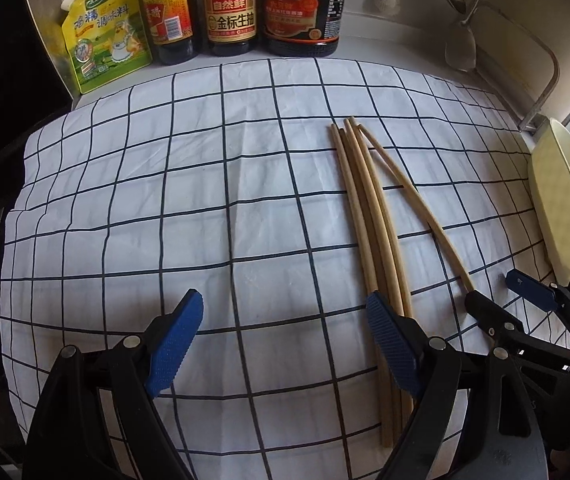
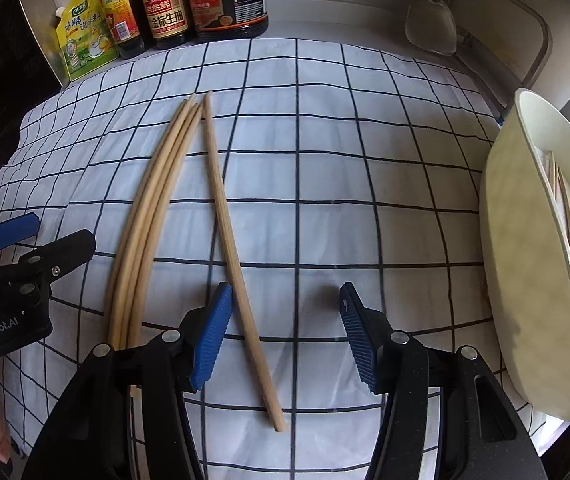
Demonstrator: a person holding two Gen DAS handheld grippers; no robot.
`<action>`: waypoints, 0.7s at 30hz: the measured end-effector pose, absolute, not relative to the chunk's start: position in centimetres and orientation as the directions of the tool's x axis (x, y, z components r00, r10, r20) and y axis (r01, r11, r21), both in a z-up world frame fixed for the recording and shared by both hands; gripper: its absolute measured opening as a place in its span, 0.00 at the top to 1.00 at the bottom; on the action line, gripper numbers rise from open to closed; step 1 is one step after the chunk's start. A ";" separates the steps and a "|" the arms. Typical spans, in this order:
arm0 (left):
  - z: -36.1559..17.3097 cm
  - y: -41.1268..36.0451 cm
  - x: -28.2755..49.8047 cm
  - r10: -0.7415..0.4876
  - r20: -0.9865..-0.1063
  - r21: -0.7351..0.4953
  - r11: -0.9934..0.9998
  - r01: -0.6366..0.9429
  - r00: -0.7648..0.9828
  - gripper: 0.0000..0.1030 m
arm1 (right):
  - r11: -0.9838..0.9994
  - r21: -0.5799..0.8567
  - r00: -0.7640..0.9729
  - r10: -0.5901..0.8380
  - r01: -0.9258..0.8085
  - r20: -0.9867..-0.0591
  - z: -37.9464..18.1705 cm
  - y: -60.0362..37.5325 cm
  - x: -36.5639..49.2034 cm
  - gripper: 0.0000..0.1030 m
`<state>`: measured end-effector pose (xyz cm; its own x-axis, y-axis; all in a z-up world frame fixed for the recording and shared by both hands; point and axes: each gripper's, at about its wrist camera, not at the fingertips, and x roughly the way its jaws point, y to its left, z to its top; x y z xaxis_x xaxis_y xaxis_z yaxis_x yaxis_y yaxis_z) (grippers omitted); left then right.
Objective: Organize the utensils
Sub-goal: 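Close the left gripper on a chopstick while the right gripper grasps another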
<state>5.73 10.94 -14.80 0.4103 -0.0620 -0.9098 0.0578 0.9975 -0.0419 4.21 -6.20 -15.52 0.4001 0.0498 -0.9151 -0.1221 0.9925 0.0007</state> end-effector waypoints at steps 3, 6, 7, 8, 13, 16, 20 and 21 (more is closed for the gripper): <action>-15.2 10.5 5.7 -0.063 -0.915 -0.040 0.997 0.067 0.398 0.20 | 0.994 0.002 0.400 0.045 -0.107 -0.915 -15.5 -7.2 3.9 0.49; -15.4 10.4 5.5 -0.065 -0.918 -0.041 0.997 0.069 0.390 0.20 | 0.995 0.003 0.404 0.042 -0.097 -0.914 -15.5 -8.0 3.7 0.49; -15.5 10.3 5.4 -0.067 -0.919 -0.043 0.997 0.070 0.389 0.20 | 0.996 0.004 0.406 0.042 -0.094 -0.913 -15.5 -8.2 3.6 0.49; -15.5 10.2 5.4 -0.067 -0.919 -0.042 0.997 0.071 0.388 0.20 | 0.996 0.008 0.407 0.045 -0.092 -0.912 -15.5 -8.3 3.6 0.49; -15.8 9.9 5.3 -0.057 -0.920 -0.030 0.997 0.076 0.388 0.17 | 0.995 0.018 0.413 0.057 -0.097 -0.909 -15.4 -8.4 3.4 0.49; -15.9 10.0 5.2 -0.056 -0.920 -0.028 0.997 0.077 0.389 0.15 | 0.995 0.020 0.413 0.061 -0.102 -0.908 -15.3 -8.1 3.4 0.49; -16.0 9.6 4.9 -0.043 -0.922 -0.007 0.995 0.095 0.384 0.16 | 0.994 0.024 0.417 0.066 -0.107 -0.906 -15.3 -8.1 3.2 0.49; -16.1 9.7 4.8 -0.043 -0.923 -0.007 0.995 0.097 0.381 0.15 | 0.994 0.024 0.418 0.067 -0.106 -0.906 -15.3 -8.1 3.2 0.49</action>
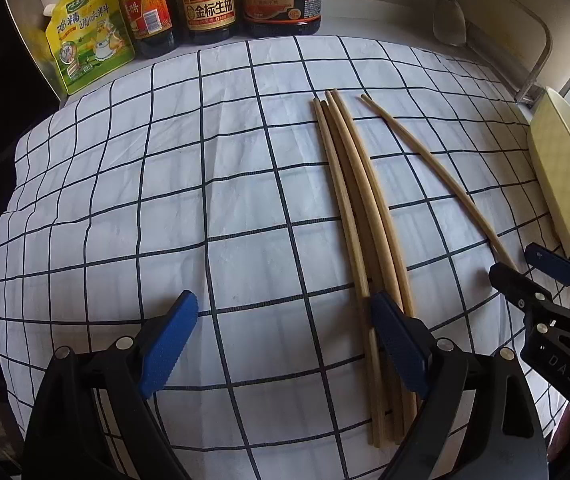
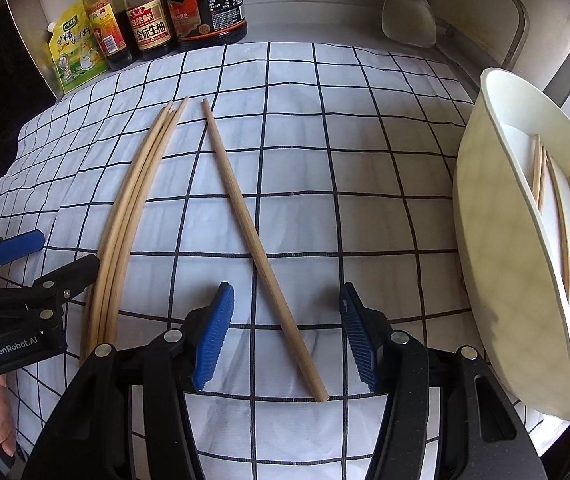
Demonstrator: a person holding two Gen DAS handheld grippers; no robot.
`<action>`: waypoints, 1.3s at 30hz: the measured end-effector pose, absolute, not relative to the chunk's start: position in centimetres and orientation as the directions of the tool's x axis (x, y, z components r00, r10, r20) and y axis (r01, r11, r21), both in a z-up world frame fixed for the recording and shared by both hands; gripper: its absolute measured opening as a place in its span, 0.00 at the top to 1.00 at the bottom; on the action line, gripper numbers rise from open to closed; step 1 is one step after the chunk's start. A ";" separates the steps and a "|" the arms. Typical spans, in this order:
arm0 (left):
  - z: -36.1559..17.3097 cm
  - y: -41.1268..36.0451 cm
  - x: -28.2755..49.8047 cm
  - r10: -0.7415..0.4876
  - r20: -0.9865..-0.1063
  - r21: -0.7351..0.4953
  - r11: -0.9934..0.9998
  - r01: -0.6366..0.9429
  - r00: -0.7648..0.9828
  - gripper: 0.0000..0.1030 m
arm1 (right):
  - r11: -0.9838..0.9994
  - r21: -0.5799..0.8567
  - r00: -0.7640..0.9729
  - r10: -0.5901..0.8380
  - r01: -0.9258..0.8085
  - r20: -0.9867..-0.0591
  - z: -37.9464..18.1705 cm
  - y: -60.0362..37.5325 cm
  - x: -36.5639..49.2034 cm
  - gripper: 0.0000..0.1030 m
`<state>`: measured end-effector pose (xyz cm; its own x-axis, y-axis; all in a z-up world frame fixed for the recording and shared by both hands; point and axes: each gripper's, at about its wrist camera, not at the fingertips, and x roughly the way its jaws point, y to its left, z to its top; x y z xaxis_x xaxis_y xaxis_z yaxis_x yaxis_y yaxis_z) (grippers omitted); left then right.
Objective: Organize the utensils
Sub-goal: 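Close the left gripper on a chopstick while the right gripper grasps another, then lift both held chopsticks and carry them over the white basin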
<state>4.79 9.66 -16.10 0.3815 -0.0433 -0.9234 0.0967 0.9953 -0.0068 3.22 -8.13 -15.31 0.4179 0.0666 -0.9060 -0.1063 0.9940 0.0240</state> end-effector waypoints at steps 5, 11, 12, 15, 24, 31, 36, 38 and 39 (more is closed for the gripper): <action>-16.5 10.0 4.8 -0.026 -0.927 0.002 0.997 0.074 0.374 0.11 | 0.994 0.012 0.428 0.059 -0.111 -0.902 -15.4 -8.0 3.7 0.49; -16.7 10.4 6.0 -0.023 -0.921 0.000 0.998 0.058 0.388 0.08 | 0.992 -0.003 0.443 0.055 -0.128 -0.895 -15.7 -7.9 4.5 0.49; -16.7 10.4 6.2 -0.022 -0.920 0.001 0.998 0.058 0.392 0.08 | 0.992 -0.006 0.447 0.053 -0.129 -0.893 -15.7 -7.8 4.6 0.49; -16.6 10.2 6.7 -0.029 -0.918 -0.004 0.998 0.063 0.396 0.10 | 0.989 -0.011 0.458 0.060 -0.150 -0.887 -15.7 -7.4 5.0 0.49; -15.4 9.1 5.9 -0.059 -0.911 -0.010 0.992 0.123 0.408 0.83 | 0.976 -0.006 0.435 0.092 -0.218 -0.896 -15.4 -5.8 4.7 0.92; -15.1 10.1 5.1 -0.103 -0.927 -0.064 0.991 0.119 0.361 0.93 | 0.980 0.143 0.400 0.188 -0.140 -0.897 -14.9 -7.0 4.0 0.94; -13.5 10.9 3.8 -0.115 -0.926 -0.080 0.991 0.110 0.361 0.93 | 0.968 0.220 0.415 0.252 -0.123 -0.874 -12.6 -7.5 2.5 0.94; -12.3 10.8 3.4 -0.121 -0.920 -0.082 0.990 0.119 0.372 0.93 | 0.961 0.247 0.427 0.276 -0.123 -0.861 -11.5 -7.7 1.8 0.94; -11.6 10.5 3.3 -0.126 -0.917 -0.084 0.988 0.126 0.380 0.93 | 0.958 0.260 0.435 0.287 -0.123 -0.854 -10.8 -7.9 1.5 0.94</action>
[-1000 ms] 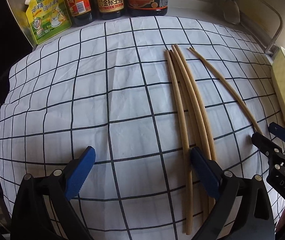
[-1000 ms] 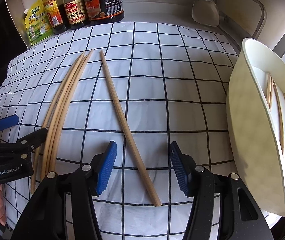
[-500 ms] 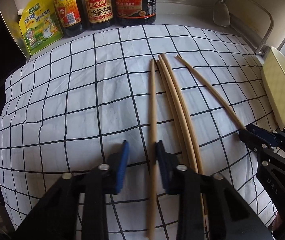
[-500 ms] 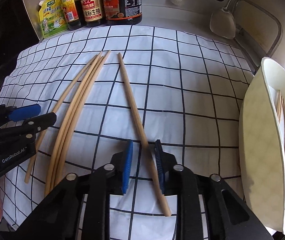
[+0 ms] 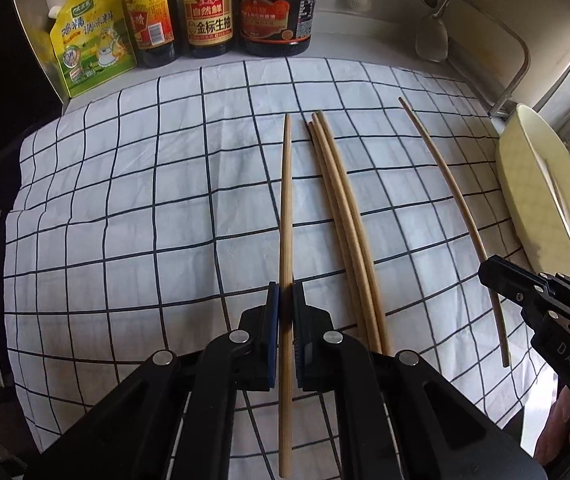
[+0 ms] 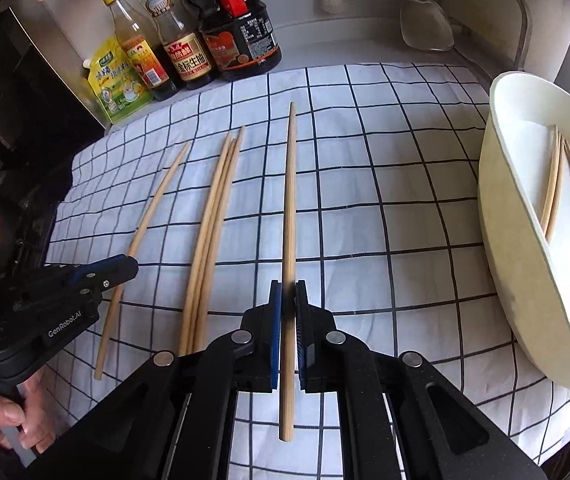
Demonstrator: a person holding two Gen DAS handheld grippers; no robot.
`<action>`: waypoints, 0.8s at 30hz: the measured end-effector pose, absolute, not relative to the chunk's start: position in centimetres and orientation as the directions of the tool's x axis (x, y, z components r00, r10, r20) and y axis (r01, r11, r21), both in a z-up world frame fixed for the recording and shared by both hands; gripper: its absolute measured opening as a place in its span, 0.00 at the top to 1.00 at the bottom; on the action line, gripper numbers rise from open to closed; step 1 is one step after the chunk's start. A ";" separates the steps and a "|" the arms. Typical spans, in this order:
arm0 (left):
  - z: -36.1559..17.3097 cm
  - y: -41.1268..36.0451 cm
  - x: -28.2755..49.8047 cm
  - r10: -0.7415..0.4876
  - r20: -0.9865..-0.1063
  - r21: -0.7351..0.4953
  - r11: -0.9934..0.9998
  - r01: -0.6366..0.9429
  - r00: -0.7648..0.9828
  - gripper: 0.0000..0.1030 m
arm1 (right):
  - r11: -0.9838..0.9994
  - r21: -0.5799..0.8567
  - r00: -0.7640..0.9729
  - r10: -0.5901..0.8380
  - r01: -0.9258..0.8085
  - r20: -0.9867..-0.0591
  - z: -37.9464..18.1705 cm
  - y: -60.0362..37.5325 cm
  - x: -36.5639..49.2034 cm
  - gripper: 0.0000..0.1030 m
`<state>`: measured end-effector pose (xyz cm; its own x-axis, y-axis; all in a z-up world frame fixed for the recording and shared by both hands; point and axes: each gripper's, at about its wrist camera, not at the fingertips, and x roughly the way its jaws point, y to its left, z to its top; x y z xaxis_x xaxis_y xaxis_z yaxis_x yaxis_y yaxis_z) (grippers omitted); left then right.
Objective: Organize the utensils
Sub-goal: 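Lift both held chopsticks and carry them over the white basin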
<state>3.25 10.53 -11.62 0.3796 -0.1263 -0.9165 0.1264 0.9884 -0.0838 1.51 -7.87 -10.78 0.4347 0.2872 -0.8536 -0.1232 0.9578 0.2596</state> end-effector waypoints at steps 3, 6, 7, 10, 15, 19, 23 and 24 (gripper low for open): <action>-9.2 9.3 3.0 -0.157 -0.898 -0.097 0.982 0.164 0.410 0.93 | 0.952 0.283 0.462 0.306 -0.119 -0.832 -8.8 -8.9 0.5 0.94; -6.9 7.1 3.4 -0.197 -0.878 -0.113 0.971 0.212 0.437 0.93 | 0.955 0.278 0.505 0.290 -0.101 -0.813 -6.7 -10.8 -0.5 0.94; -6.1 6.1 3.6 -0.216 -0.869 -0.119 0.964 0.236 0.445 0.93 | 0.957 0.276 0.520 0.280 -0.087 -0.807 -6.1 -11.7 -0.8 0.94; -4.2 2.4 4.5 -0.270 -0.847 -0.131 0.941 0.313 0.458 0.93 | 0.962 0.270 0.557 0.240 -0.029 -0.795 -4.7 -15.1 -1.6 0.94; -2.2 -4.7 5.5 -0.371 -0.824 -0.163 0.879 0.448 0.428 0.93 | 0.956 0.267 0.606 0.140 0.124 -0.783 -3.9 -22.2 -3.2 0.94; -1.5 -10.5 6.4 -0.435 -0.813 -0.182 0.822 0.540 0.387 0.93 | 0.930 0.266 0.616 0.057 0.254 -0.786 -4.2 -27.6 -4.3 0.94; -1.8 -15.6 7.2 -0.465 -0.814 -0.188 0.777 0.600 0.347 0.93 | 0.903 0.252 0.601 -0.008 0.347 -0.799 -4.8 -31.8 -4.5 0.94; -2.1 -16.7 7.4 -0.469 -0.817 -0.190 0.769 0.610 0.337 0.93 | 0.898 0.247 0.596 -0.021 0.364 -0.802 -5.0 -32.6 -4.4 0.94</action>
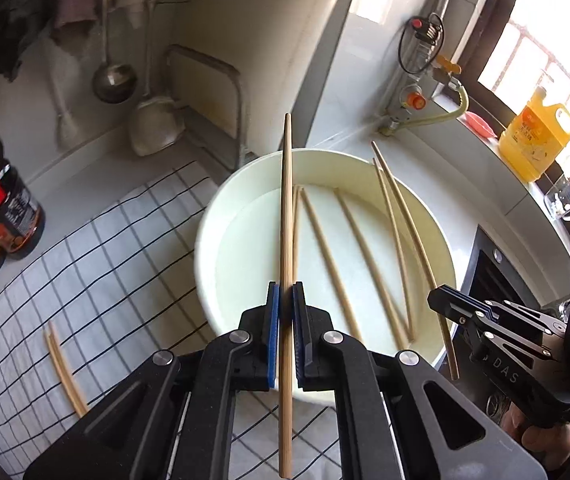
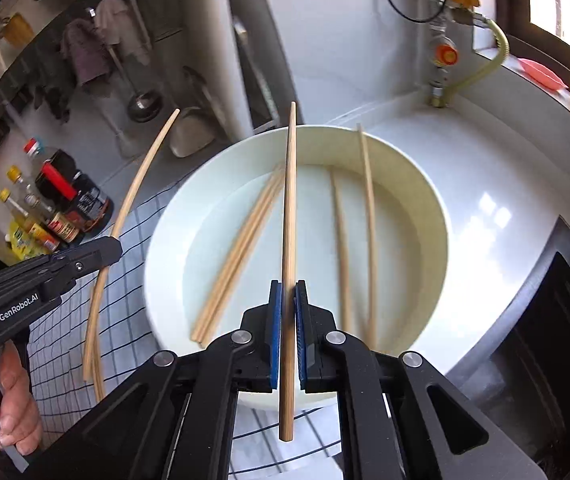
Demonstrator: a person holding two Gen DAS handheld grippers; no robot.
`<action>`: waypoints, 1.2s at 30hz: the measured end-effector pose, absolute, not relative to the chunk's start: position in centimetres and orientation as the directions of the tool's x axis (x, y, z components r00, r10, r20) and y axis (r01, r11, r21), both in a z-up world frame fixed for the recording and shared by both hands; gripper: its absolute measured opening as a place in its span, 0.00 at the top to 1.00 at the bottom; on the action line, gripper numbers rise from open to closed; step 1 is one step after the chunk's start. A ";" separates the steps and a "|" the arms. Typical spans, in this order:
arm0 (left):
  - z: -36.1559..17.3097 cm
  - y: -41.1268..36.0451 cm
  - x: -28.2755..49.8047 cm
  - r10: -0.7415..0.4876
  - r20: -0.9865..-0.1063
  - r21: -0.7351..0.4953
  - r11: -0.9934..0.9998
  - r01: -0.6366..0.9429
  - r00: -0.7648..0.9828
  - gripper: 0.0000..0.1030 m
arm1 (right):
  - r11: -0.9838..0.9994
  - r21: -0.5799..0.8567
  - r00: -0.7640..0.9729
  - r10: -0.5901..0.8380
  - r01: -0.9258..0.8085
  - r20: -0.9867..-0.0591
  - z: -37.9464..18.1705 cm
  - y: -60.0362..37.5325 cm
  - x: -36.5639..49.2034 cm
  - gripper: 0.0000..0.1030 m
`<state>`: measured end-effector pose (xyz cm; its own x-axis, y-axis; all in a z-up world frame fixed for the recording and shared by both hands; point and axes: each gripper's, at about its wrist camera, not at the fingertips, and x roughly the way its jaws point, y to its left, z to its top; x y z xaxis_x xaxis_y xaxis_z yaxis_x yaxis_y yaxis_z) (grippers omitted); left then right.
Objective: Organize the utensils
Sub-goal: 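Lift both held chopsticks and carry them over the white basin, then open the left gripper to drop its chopstick while the right gripper releases its own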
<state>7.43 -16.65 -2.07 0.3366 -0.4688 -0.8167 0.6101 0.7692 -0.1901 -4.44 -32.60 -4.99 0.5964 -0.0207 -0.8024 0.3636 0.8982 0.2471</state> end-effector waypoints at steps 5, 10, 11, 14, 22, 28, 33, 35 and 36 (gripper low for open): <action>-3.7 -20.3 8.5 -0.462 -0.835 -0.185 0.749 0.636 0.300 0.93 | 0.879 0.231 0.573 -0.057 0.417 -0.818 -6.1 -35.4 -3.3 0.94; -5.7 -22.2 9.9 -0.430 -0.863 -0.176 0.748 0.640 0.265 0.93 | 0.874 0.186 0.526 -0.091 0.449 -0.846 -7.6 -36.5 -1.5 0.94; -6.1 -22.4 10.1 -0.425 -0.867 -0.175 0.749 0.639 0.259 0.93 | 0.875 0.179 0.517 -0.093 0.451 -0.851 -7.9 -36.6 -1.3 0.94; -7.1 -22.7 10.5 -0.413 -0.877 -0.176 0.750 0.638 0.244 0.93 | 0.876 0.170 0.493 -0.087 0.452 -0.866 -8.7 -36.5 -0.7 0.94; -9.1 -23.0 11.0 -0.389 -0.894 -0.175 0.759 0.627 0.221 0.93 | 0.896 0.148 0.458 -0.067 0.418 -0.886 -9.6 -35.6 0.4 0.94; -9.4 -23.1 11.2 -0.335 -0.913 -0.125 0.776 0.618 0.235 0.85 | 0.914 0.124 0.460 -0.075 0.387 -0.885 -9.1 -34.6 0.3 0.69; -8.1 -21.7 11.3 -0.349 -0.895 -0.132 0.802 0.582 0.278 0.35 | 0.913 0.129 0.496 -0.088 0.387 -0.864 -7.7 -34.8 -0.5 0.69; -7.2 -21.1 11.2 -0.356 -0.884 -0.130 0.809 0.573 0.302 0.33 | 0.909 0.141 0.505 -0.084 0.392 -0.859 -7.4 -34.9 -1.0 0.69; -6.9 -20.9 11.2 -0.352 -0.883 -0.123 0.812 0.571 0.310 0.33 | 0.907 0.147 0.508 -0.081 0.394 -0.858 -7.3 -34.9 -1.2 0.69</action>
